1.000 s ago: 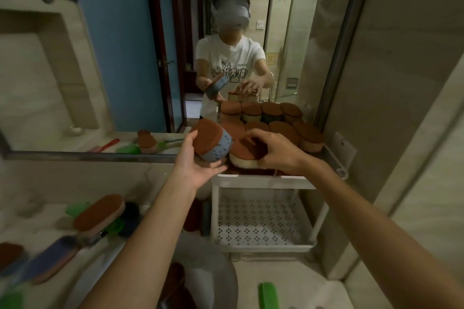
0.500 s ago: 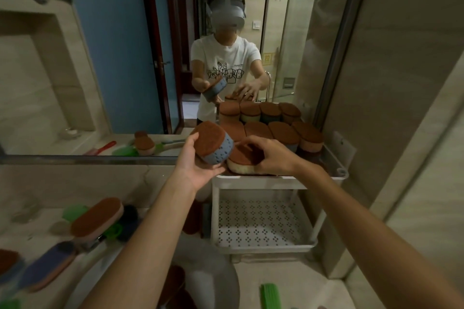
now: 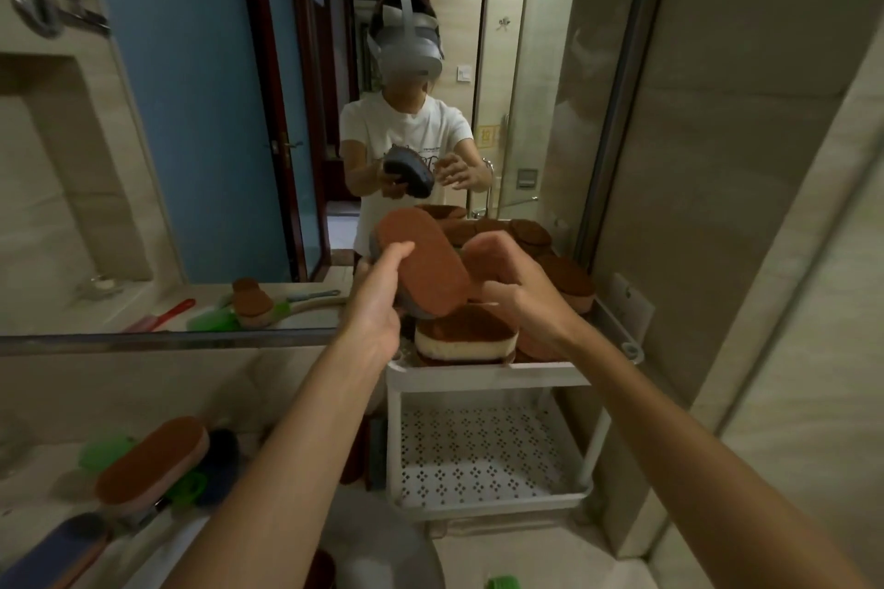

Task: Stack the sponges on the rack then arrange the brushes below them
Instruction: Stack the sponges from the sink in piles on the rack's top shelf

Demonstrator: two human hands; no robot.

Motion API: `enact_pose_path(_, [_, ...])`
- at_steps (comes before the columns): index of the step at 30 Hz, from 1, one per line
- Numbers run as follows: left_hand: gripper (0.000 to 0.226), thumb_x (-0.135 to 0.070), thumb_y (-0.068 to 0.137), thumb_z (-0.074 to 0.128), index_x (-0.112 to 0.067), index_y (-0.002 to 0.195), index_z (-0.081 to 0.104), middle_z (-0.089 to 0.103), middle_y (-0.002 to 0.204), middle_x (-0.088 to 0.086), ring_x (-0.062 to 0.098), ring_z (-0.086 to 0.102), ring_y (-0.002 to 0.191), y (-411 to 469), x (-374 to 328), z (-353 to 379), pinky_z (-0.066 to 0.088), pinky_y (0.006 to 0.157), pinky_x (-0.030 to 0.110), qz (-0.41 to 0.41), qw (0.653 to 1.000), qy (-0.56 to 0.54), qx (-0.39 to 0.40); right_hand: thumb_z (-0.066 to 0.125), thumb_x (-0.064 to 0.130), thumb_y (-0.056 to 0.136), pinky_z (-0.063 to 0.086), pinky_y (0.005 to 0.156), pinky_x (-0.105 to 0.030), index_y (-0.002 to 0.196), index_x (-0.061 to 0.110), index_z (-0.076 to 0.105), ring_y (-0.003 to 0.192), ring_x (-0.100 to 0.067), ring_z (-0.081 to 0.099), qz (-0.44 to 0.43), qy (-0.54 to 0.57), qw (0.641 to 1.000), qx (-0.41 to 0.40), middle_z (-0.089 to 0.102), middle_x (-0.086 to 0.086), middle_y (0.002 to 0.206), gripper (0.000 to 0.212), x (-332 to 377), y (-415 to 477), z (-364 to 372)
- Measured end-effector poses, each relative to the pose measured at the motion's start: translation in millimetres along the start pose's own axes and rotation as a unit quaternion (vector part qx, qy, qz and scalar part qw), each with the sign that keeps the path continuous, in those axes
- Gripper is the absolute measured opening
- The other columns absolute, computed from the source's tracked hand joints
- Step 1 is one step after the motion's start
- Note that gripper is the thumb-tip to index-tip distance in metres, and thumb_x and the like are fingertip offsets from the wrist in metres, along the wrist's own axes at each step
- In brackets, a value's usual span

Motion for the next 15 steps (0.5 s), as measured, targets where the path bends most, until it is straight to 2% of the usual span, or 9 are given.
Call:
enact_pose_path(2, [0.041, -0.025, 0.087, 0.060, -0.019, 0.123, 0.041, 0.056, 0.113, 0.006, 0.017, 0.056, 0.095, -2, -3, 15, 0.050, 0.090, 0.037, 0.024, 0.999, 0.027, 0.011, 0.068, 0.020, 0.076, 0.052, 0.092, -0.044, 0.116, 0.017, 0.044, 0.110, -0.020, 0.055, 0.003, -0.024, 1.000, 0.005, 0.054, -0.004, 0.119, 0.047, 7, 1, -3])
enact_pose_path(4, [0.046, -0.023, 0.087, 0.061, -0.018, 0.126, 0.039, 0.056, 0.114, 0.008, 0.020, 0.056, 0.101, -4, -3, 27, 0.048, 0.098, 0.044, 0.032, 0.997, 0.063, 0.018, 0.074, 0.025, 0.076, 0.055, 0.085, -0.036, 0.112, 0.018, 0.040, 0.104, -0.020, 0.055, -0.026, -0.128, 0.991, -0.026, 0.051, -0.003, 0.115, 0.050, 11, 3, -8])
enact_pose_path(6, [0.040, -0.020, 0.087, 0.061, -0.017, 0.121, 0.040, 0.059, 0.108, 0.005, 0.018, 0.058, 0.097, -5, -3, 38, 0.048, 0.096, 0.040, 0.037, 0.995, 0.083, 0.051, 0.075, 0.030, 0.073, 0.048, 0.076, -0.027, 0.103, 0.021, 0.037, 0.098, -0.018, 0.051, -0.064, -0.221, 0.970, -0.080, 0.048, 0.000, 0.106, 0.050, 14, 3, -16])
enact_pose_path(7, [0.036, -0.020, 0.088, 0.060, -0.018, 0.119, 0.041, 0.060, 0.104, 0.002, 0.015, 0.058, 0.092, -6, -3, 42, 0.047, 0.093, 0.037, 0.040, 0.992, 0.093, 0.073, 0.076, 0.030, 0.073, 0.046, 0.075, -0.027, 0.102, 0.021, 0.036, 0.097, -0.019, 0.049, -0.066, -0.239, 0.964, -0.099, 0.046, 0.001, 0.103, 0.050, 15, 2, -22])
enact_pose_path(9, [0.029, -0.027, 0.091, 0.055, -0.020, 0.117, 0.044, 0.059, 0.107, 0.000, 0.011, 0.055, 0.091, -5, -2, 46, 0.043, 0.089, 0.031, 0.065, 0.979, 0.166, 0.098, 0.076, 0.025, 0.072, 0.048, 0.081, -0.032, 0.109, 0.020, 0.035, 0.102, -0.022, 0.050, -0.034, -0.242, 0.963, -0.117, 0.046, -0.001, 0.106, 0.055, 13, 0, -37])
enact_pose_path(10, [0.029, -0.031, 0.093, 0.052, -0.020, 0.119, 0.046, 0.057, 0.113, 0.001, 0.011, 0.053, 0.095, -4, 0, 45, 0.042, 0.085, 0.027, 0.091, 0.961, 0.240, 0.102, 0.076, 0.023, 0.072, 0.048, 0.087, -0.036, 0.119, 0.019, 0.034, 0.109, -0.024, 0.050, -0.007, -0.251, 0.961, -0.118, 0.047, -0.003, 0.112, 0.062, 8, -1, -46])
enact_pose_path(12, [0.033, -0.033, 0.095, 0.046, -0.020, 0.126, 0.046, 0.053, 0.124, 0.003, 0.012, 0.050, 0.105, 1, 7, 38, 0.041, 0.076, 0.022, 0.161, 0.893, 0.405, 0.109, 0.075, 0.022, 0.074, 0.045, 0.097, -0.042, 0.137, 0.020, 0.026, 0.118, -0.029, 0.047, 0.058, -0.298, 0.948, -0.091, 0.046, -0.009, 0.128, 0.080, -4, -6, -63])
enact_pose_path(13, [0.037, -0.033, 0.096, 0.043, -0.022, 0.131, 0.045, 0.049, 0.131, 0.004, 0.015, 0.049, 0.113, 3, 14, 34, 0.042, 0.080, 0.024, 0.192, 0.850, 0.478, 0.112, 0.074, 0.022, 0.076, 0.044, 0.097, -0.042, 0.140, 0.021, 0.024, 0.119, -0.031, 0.047, 0.089, -0.327, 0.938, -0.065, 0.044, -0.011, 0.131, 0.081, -12, -9, -69])
enact_pose_path(15, [0.043, -0.034, 0.097, 0.040, -0.024, 0.139, 0.039, 0.040, 0.145, 0.004, 0.020, 0.039, 0.132, 7, 29, 27, 0.038, 0.103, 0.036, 0.223, 0.769, 0.586, 0.122, 0.070, 0.020, 0.079, 0.043, 0.091, -0.035, 0.140, 0.023, 0.029, 0.117, -0.031, 0.047, 0.134, -0.361, 0.923, -0.021, 0.044, -0.013, 0.129, 0.073, -26, -16, -74])
Point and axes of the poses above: each hand's wrist, its own y-axis towards the middle knuckle, its own z-axis out of the palm, x = y × z, the point moved 1 cm from there along y, towards the middle knuckle
